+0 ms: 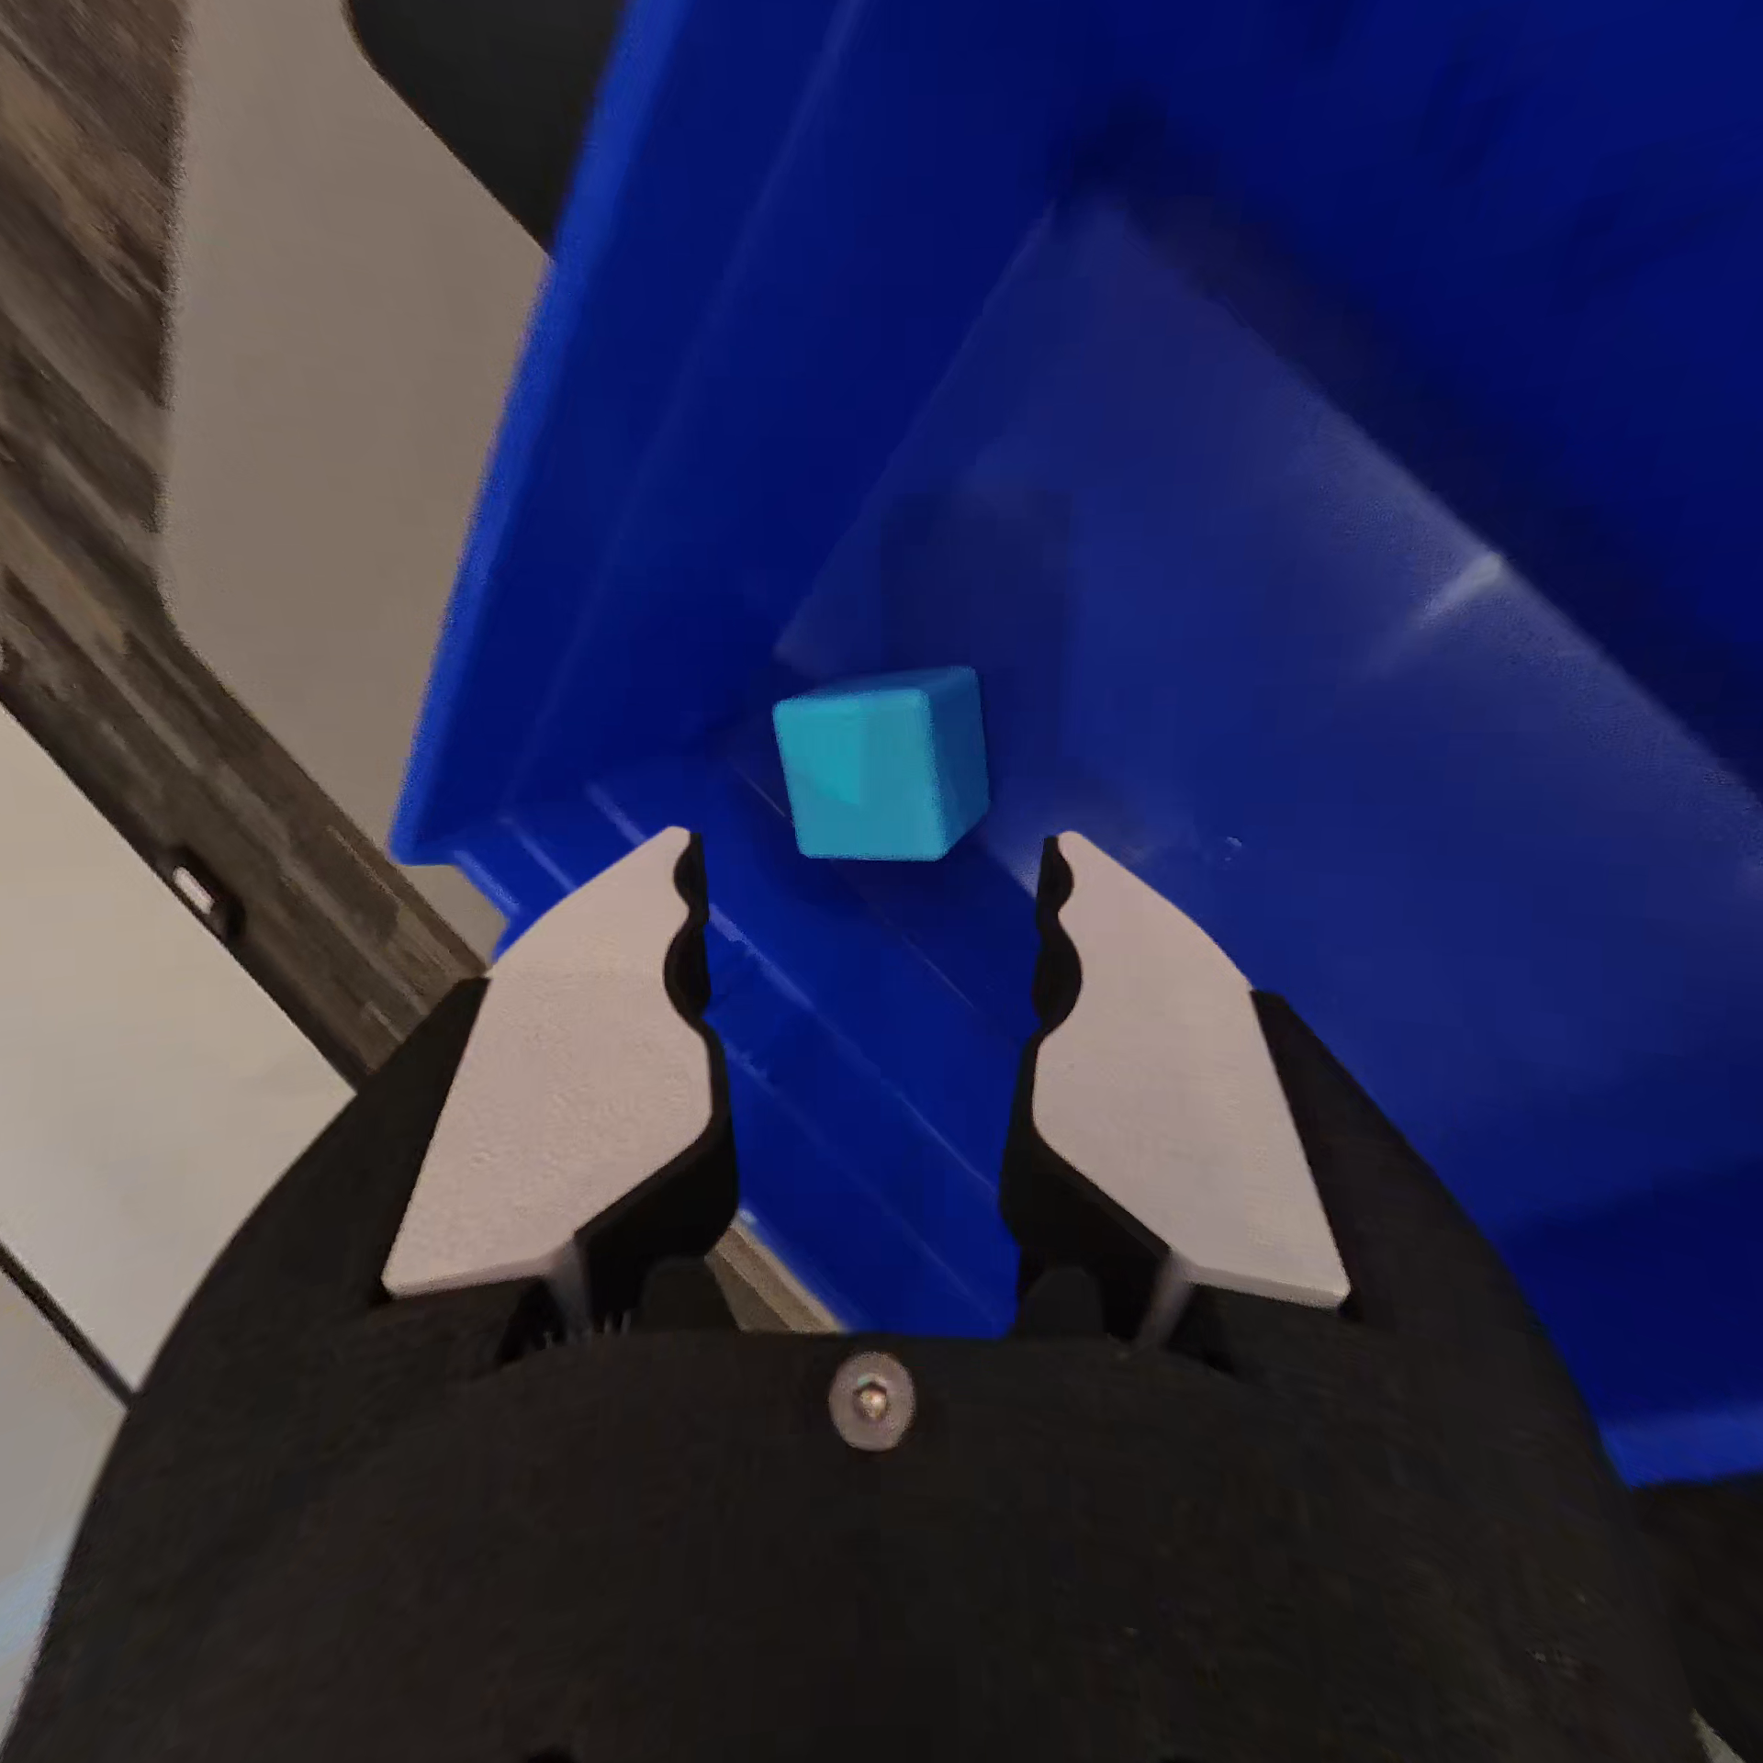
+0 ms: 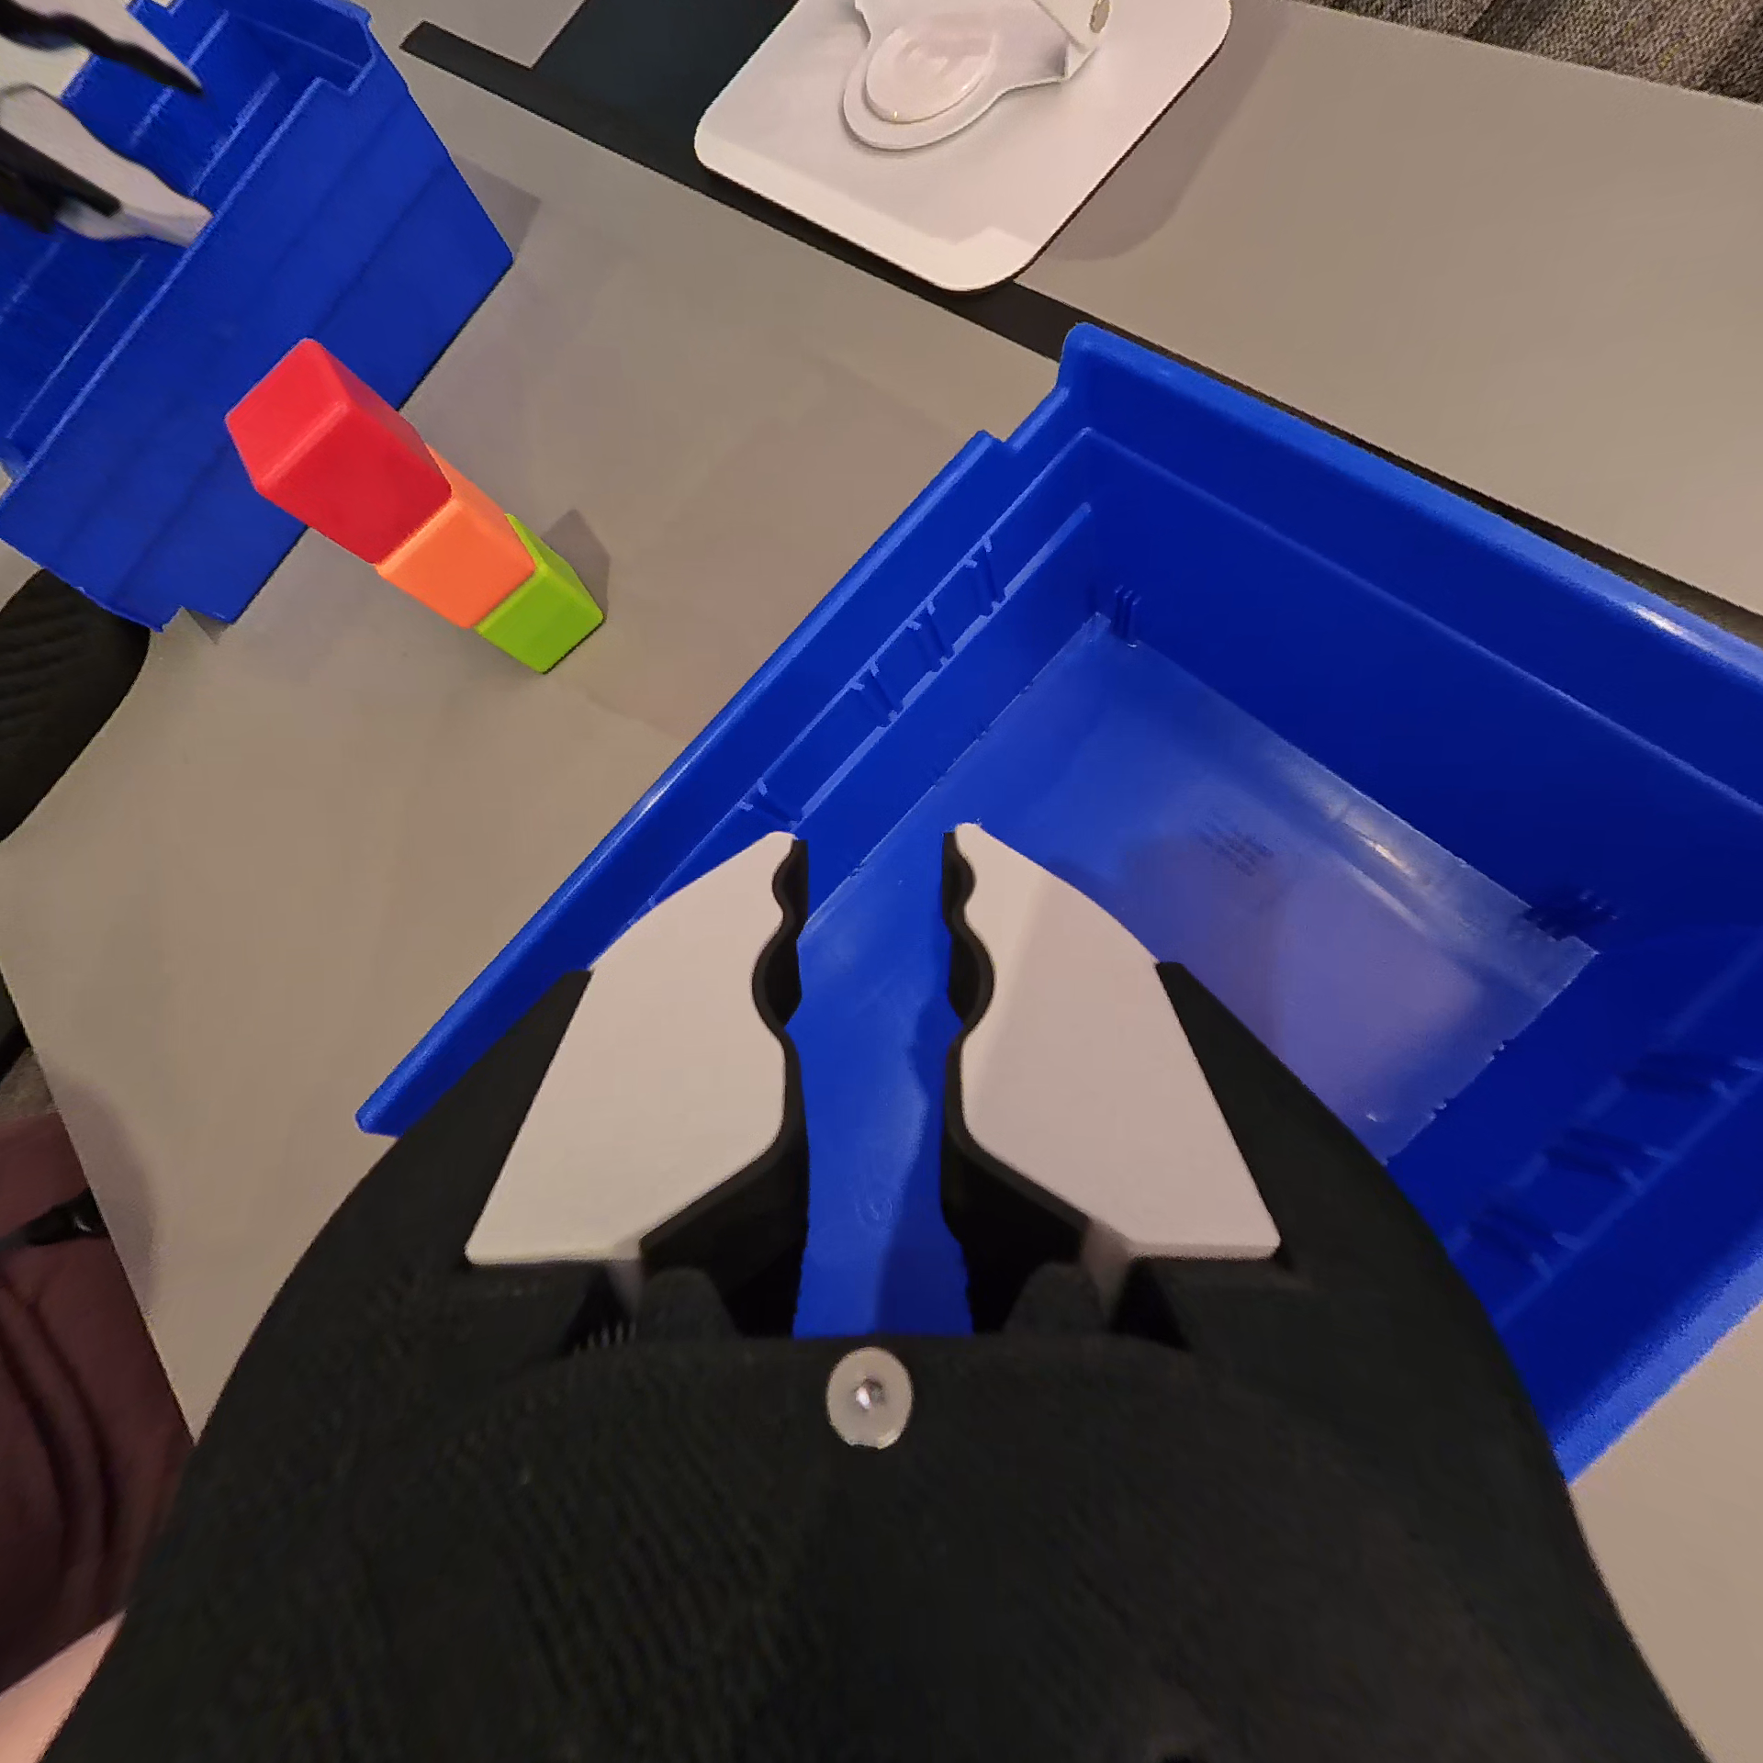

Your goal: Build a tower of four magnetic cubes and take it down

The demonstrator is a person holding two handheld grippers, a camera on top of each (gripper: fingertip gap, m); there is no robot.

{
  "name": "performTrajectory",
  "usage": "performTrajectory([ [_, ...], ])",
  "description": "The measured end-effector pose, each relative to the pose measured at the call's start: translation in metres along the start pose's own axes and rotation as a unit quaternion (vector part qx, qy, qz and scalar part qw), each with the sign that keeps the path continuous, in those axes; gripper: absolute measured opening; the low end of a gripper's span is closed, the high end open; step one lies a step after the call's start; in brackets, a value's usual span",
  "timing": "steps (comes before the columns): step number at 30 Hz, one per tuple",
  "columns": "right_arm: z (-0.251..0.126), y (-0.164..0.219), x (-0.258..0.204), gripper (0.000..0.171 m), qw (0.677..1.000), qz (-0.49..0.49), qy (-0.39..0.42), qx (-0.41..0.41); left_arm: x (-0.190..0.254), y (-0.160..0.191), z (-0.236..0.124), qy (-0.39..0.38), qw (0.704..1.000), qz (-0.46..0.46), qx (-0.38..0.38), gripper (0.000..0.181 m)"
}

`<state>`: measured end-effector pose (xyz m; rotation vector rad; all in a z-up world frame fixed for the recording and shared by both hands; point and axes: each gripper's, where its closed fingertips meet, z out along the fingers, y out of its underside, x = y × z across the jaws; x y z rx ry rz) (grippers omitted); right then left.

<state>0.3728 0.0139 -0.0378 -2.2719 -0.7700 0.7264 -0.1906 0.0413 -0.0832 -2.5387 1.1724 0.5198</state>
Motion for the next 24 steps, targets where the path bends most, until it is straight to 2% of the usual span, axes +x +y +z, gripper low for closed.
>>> performTrajectory([
  [3, 0.003, 0.002, 0.000, 0.029, 1.000, 0.004, -0.002, -0.006, 0.006, 0.005, 0.023, 0.023, 0.999, -0.016, -0.016, 0.067],
  [8, 0.003, 0.005, 0.002, 0.029, 1.000, 0.004, 0.000, -0.012, 0.000, 0.012, 0.046, 0.020, 0.999, -0.023, -0.043, 0.069],
  [13, 0.003, 0.006, 0.004, 0.029, 1.000, 0.009, -0.003, -0.011, 0.001, 0.012, 0.058, 0.032, 0.998, -0.032, -0.034, 0.063],
  [15, 0.003, 0.007, 0.005, 0.029, 1.000, 0.011, -0.005, -0.012, 0.002, 0.013, 0.061, 0.032, 0.998, -0.031, -0.033, 0.055],
  [20, 0.003, 0.009, 0.005, 0.029, 1.000, 0.011, -0.006, -0.015, 0.003, 0.010, 0.054, 0.039, 0.998, -0.038, -0.021, 0.053],
  [24, 0.002, 0.009, 0.006, 0.029, 1.000, 0.013, -0.006, -0.013, 0.003, 0.003, 0.021, 0.029, 0.999, -0.034, 0.021, 0.052],
])
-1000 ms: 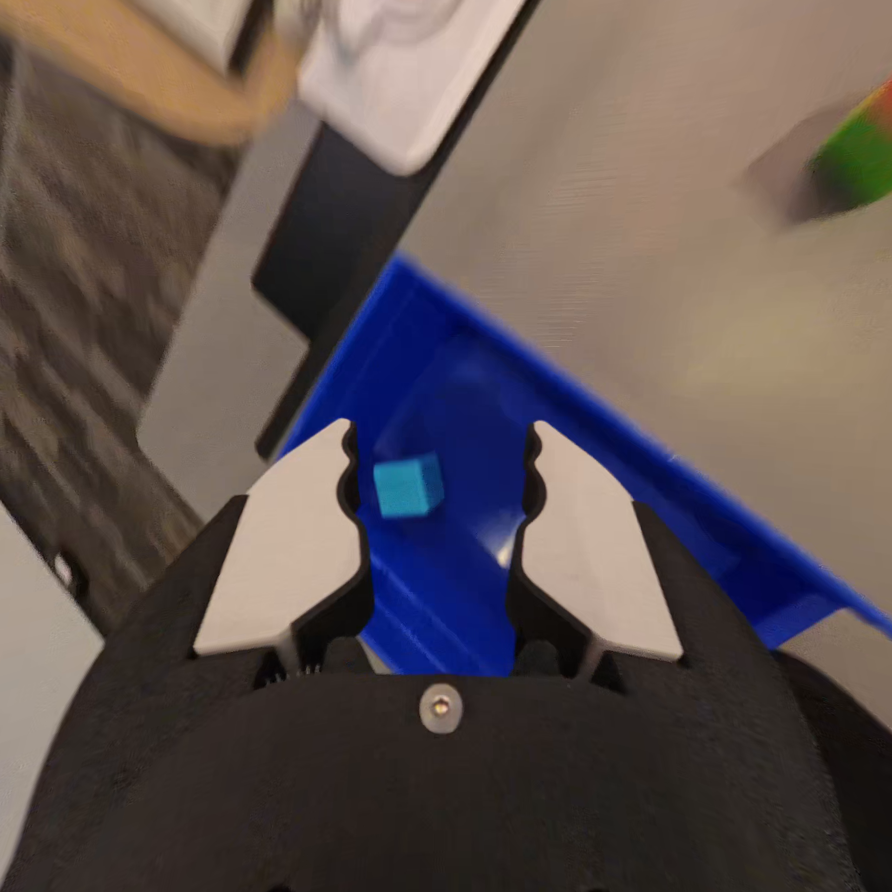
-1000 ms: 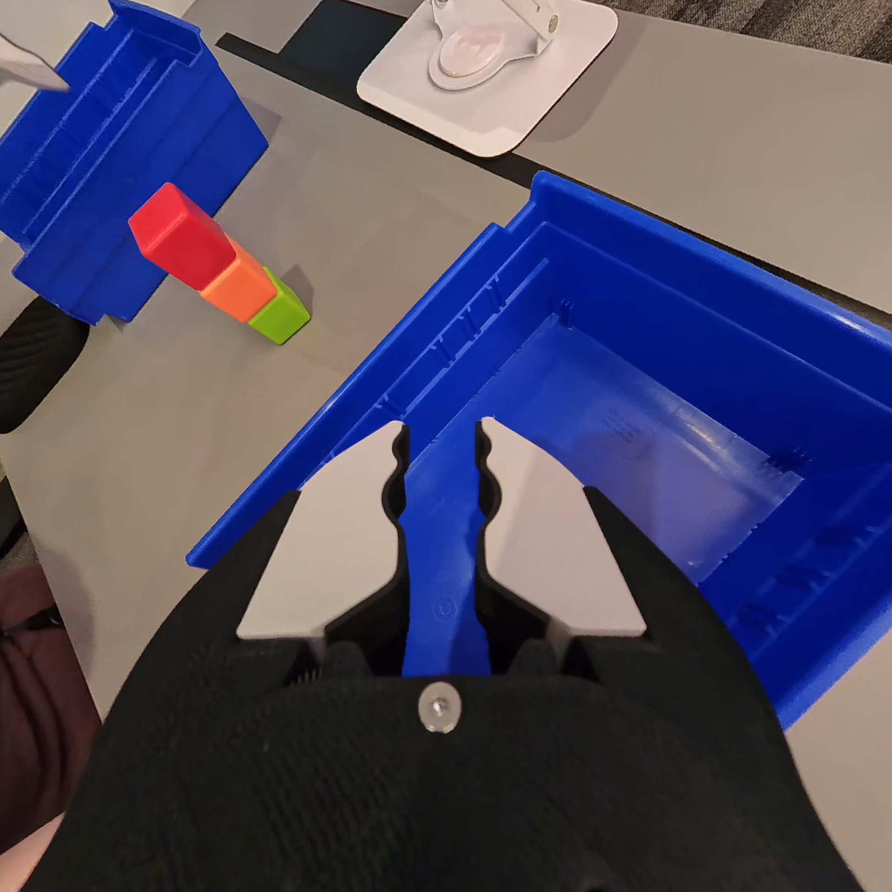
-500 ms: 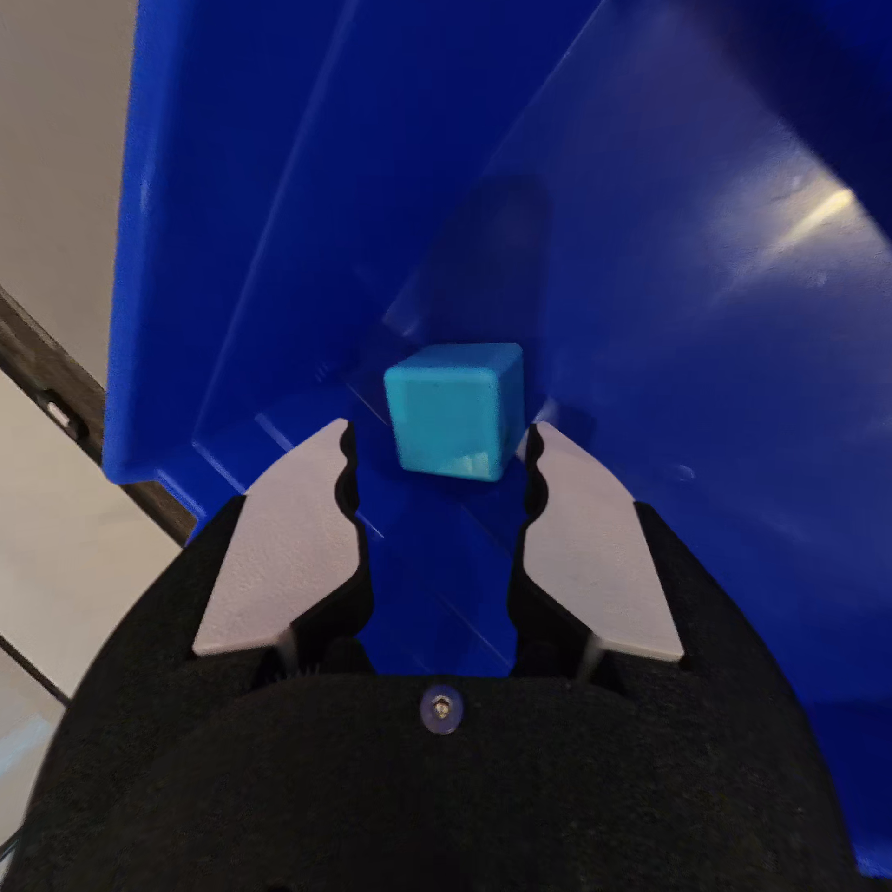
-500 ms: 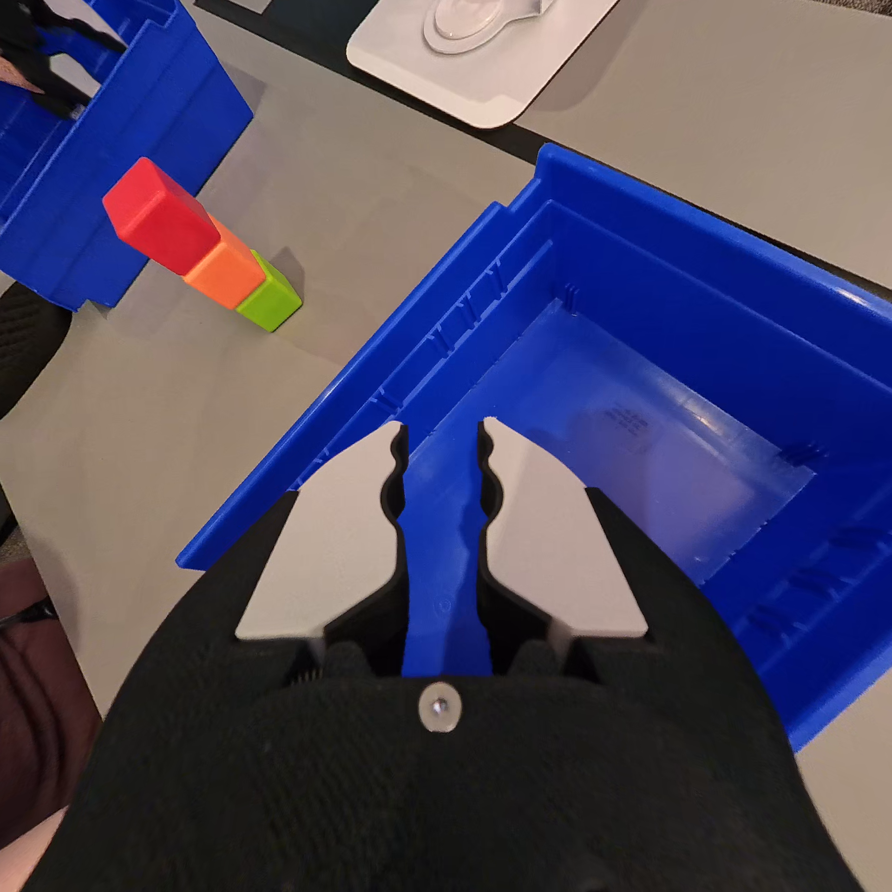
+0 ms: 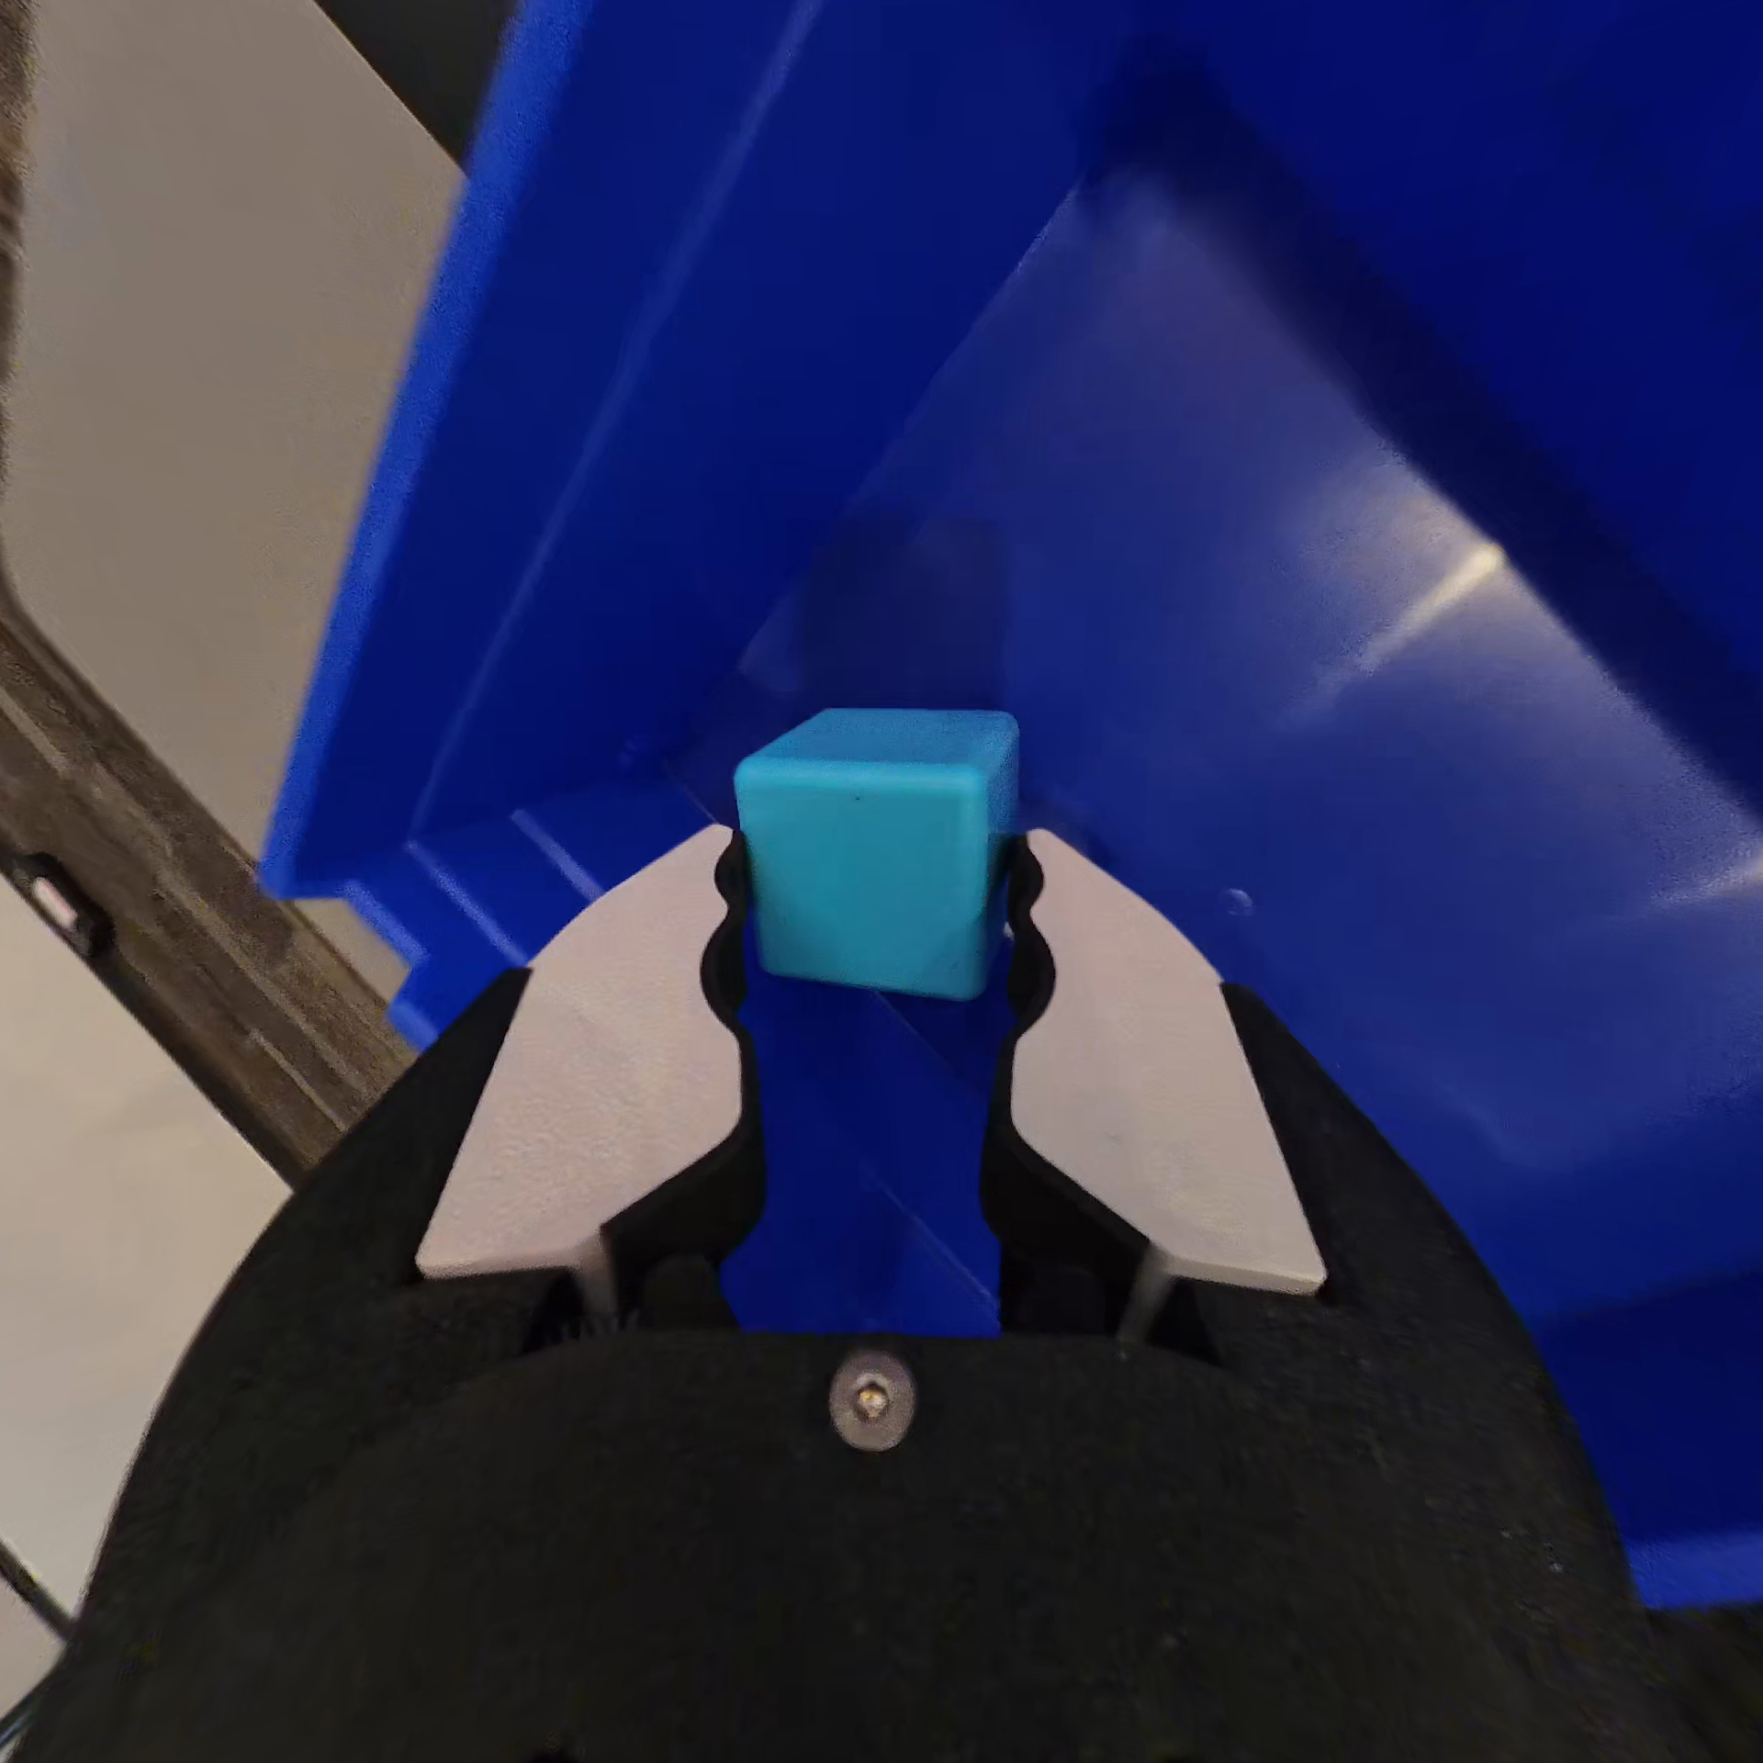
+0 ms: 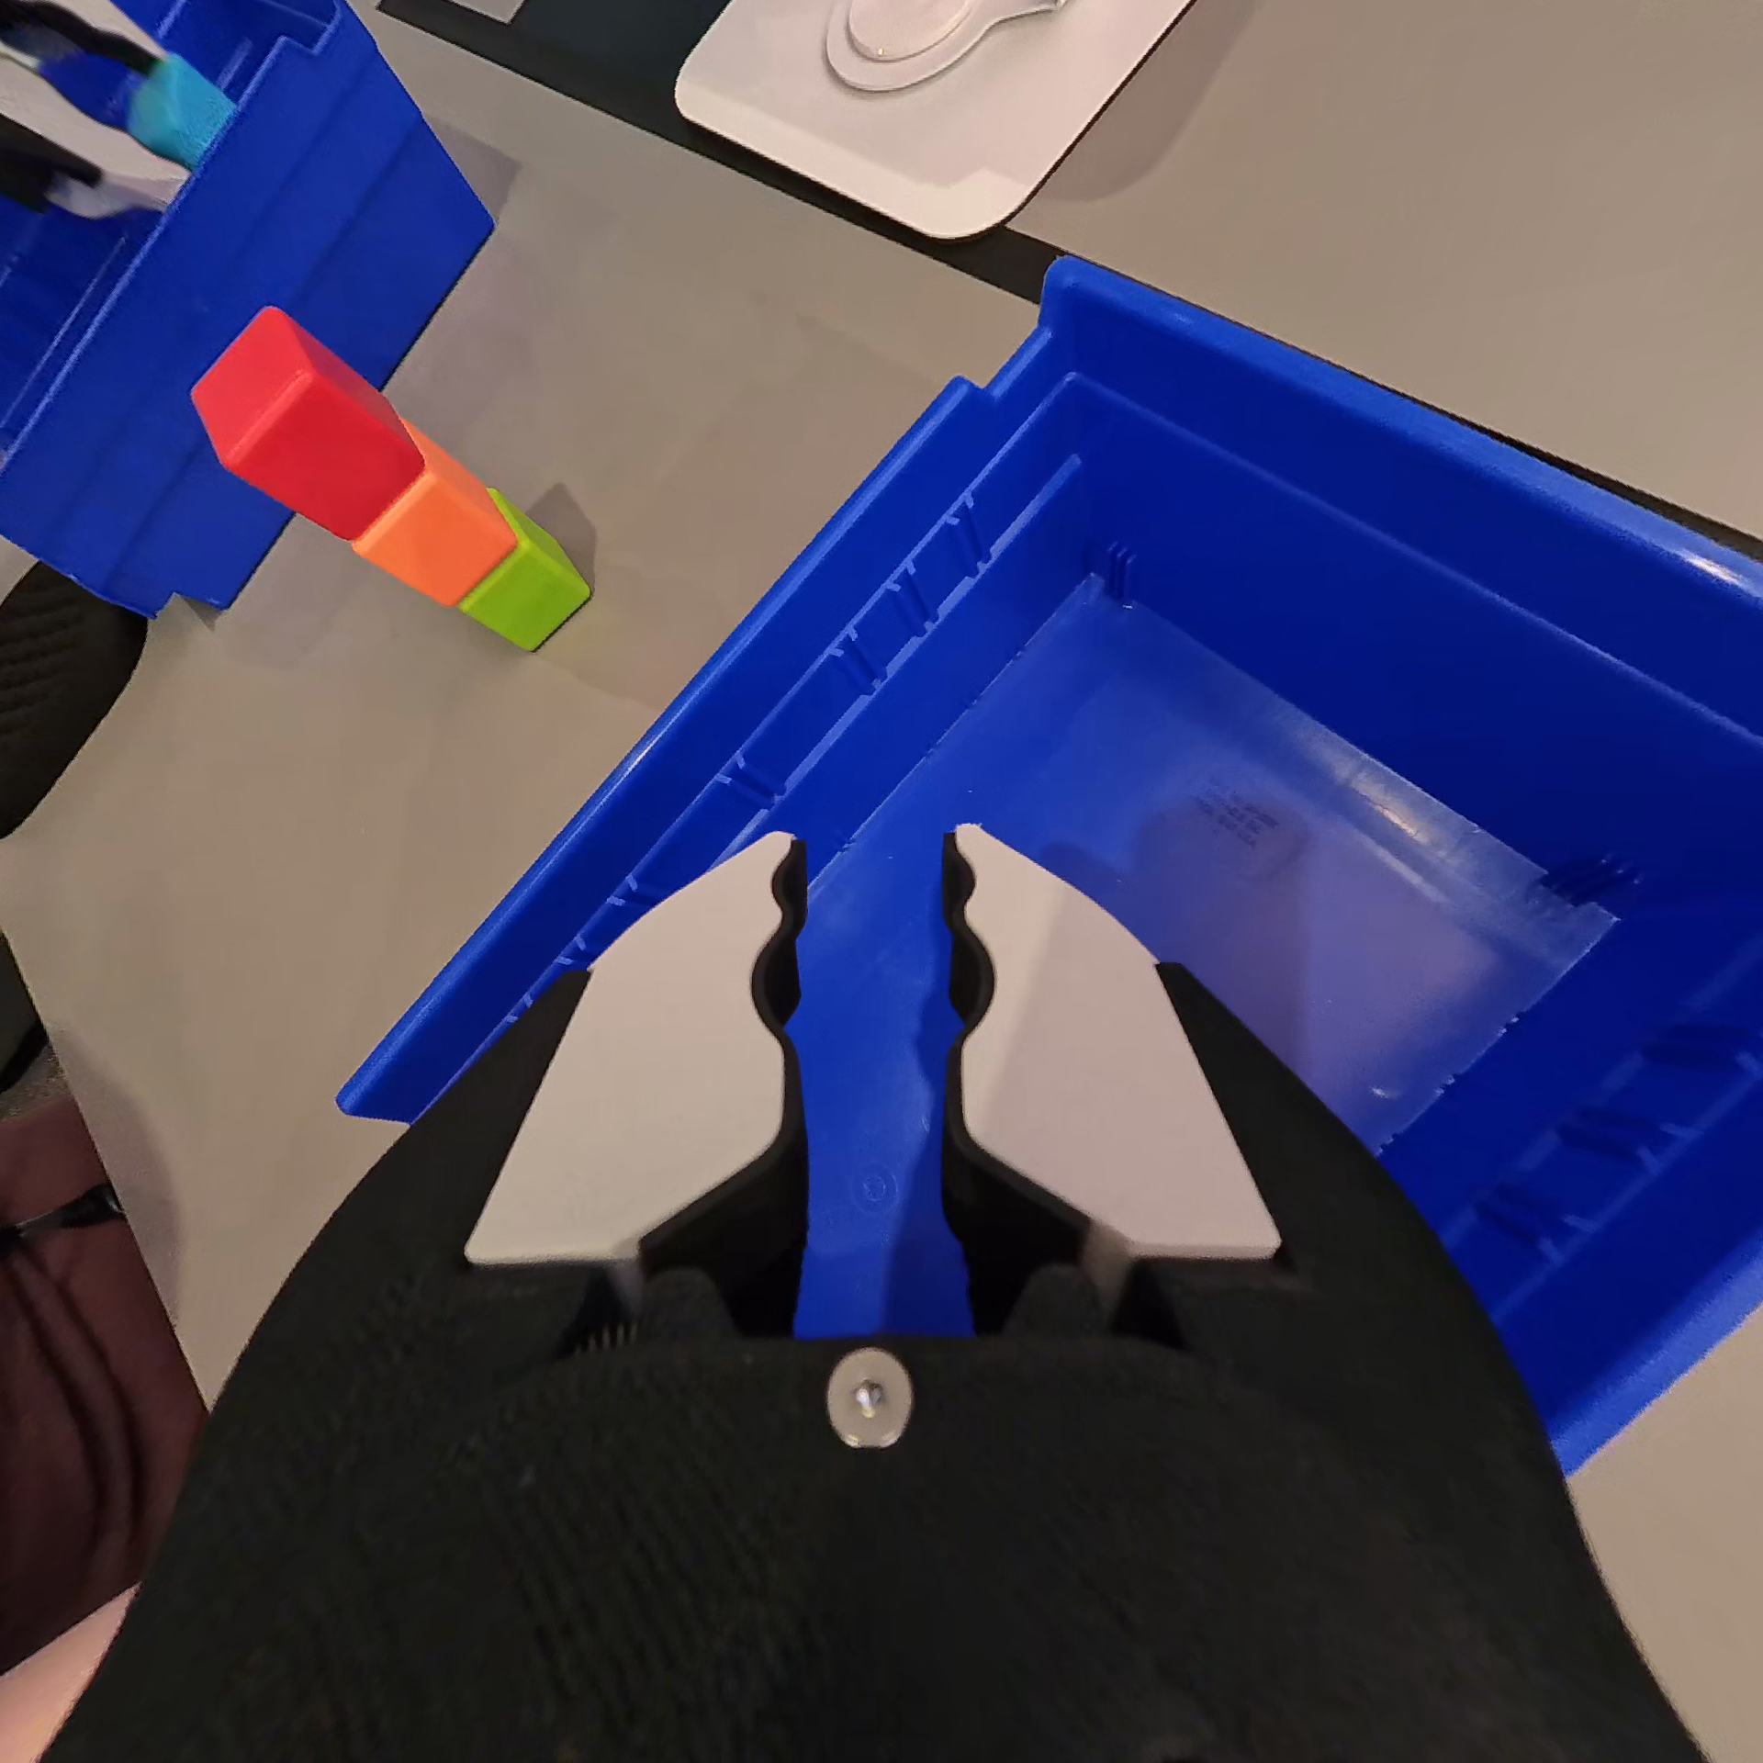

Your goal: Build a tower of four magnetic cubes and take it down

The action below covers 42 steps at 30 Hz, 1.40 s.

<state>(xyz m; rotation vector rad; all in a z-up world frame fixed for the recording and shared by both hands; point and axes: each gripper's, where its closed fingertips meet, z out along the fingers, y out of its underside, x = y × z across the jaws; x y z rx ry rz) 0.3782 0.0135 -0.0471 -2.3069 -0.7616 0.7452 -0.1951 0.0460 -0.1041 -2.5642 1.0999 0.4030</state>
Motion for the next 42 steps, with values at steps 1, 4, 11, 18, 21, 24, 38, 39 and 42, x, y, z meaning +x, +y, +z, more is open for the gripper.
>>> performTrajectory([
  [1, 0.000, 0.000, 0.000, 0.029, 1.000, 0.001, 0.000, 0.000, -0.001, -0.003, -0.012, -0.010, 1.000, 0.006, 0.013, 0.052],
  [4, 0.000, 0.001, 0.002, 0.029, 1.000, 0.001, 0.003, -0.002, -0.003, -0.017, -0.056, -0.051, 0.997, 0.024, 0.047, 0.052],
  [11, -0.001, 0.000, 0.000, 0.029, 1.000, -0.002, 0.005, -0.002, 0.101, -0.120, -0.165, 0.030, 0.961, 0.152, 0.227, 0.051],
  [18, -0.001, 0.001, -0.002, 0.029, 1.000, -0.003, 0.001, -0.002, 0.194, -0.193, -0.177, 0.078, 0.907, 0.322, 0.259, 0.051],
  [21, -0.001, 0.002, -0.002, 0.029, 1.000, -0.002, -0.001, -0.002, 0.207, -0.205, -0.160, 0.076, 0.897, 0.373, 0.226, 0.051],
  [24, 0.000, 0.003, -0.002, 0.029, 1.000, -0.004, -0.002, -0.005, 0.216, -0.209, -0.149, 0.094, 0.893, 0.392, 0.197, 0.051],
  [38, 0.008, 0.006, -0.004, 0.029, 1.000, -0.011, -0.003, -0.029, 0.214, -0.218, -0.141, 0.099, 0.924, 0.288, 0.230, 0.086],
  [39, 0.008, 0.006, -0.003, 0.029, 1.000, -0.010, -0.002, -0.028, 0.213, -0.219, -0.145, 0.103, 0.928, 0.248, 0.258, 0.088],
  [42, 0.008, 0.005, -0.002, 0.029, 1.000, -0.008, 0.003, -0.027, 0.214, -0.220, -0.158, 0.117, 0.917, 0.107, 0.366, 0.099],
])
